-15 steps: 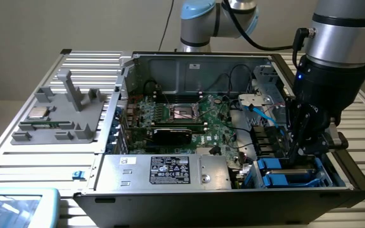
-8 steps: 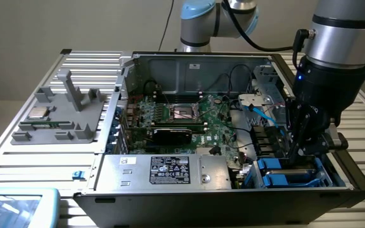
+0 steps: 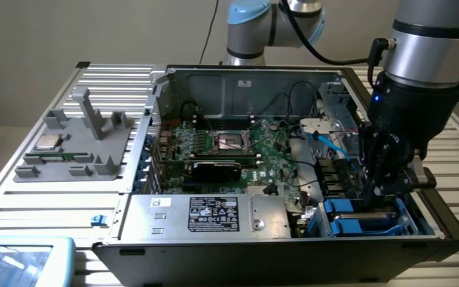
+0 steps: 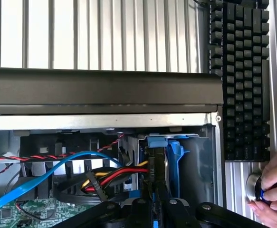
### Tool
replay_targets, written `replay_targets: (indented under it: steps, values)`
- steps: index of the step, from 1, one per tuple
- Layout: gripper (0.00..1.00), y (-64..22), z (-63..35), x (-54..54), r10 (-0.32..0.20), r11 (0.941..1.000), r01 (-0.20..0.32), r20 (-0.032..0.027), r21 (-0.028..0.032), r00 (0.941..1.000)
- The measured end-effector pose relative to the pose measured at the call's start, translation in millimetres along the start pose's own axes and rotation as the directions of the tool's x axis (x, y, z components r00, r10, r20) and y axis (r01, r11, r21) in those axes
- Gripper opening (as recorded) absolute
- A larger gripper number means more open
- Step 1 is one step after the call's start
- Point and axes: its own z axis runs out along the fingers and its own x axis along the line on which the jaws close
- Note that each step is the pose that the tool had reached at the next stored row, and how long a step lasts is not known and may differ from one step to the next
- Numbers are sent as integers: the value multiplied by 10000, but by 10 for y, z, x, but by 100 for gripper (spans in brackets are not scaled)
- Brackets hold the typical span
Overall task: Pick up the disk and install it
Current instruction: 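Insert the second disk wire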
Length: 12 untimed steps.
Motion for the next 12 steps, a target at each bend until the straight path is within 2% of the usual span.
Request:
replay_targets:
  steps: [12]
  values:
    - [16, 0, 3, 1, 0, 10000, 0, -16, 1, 10000]
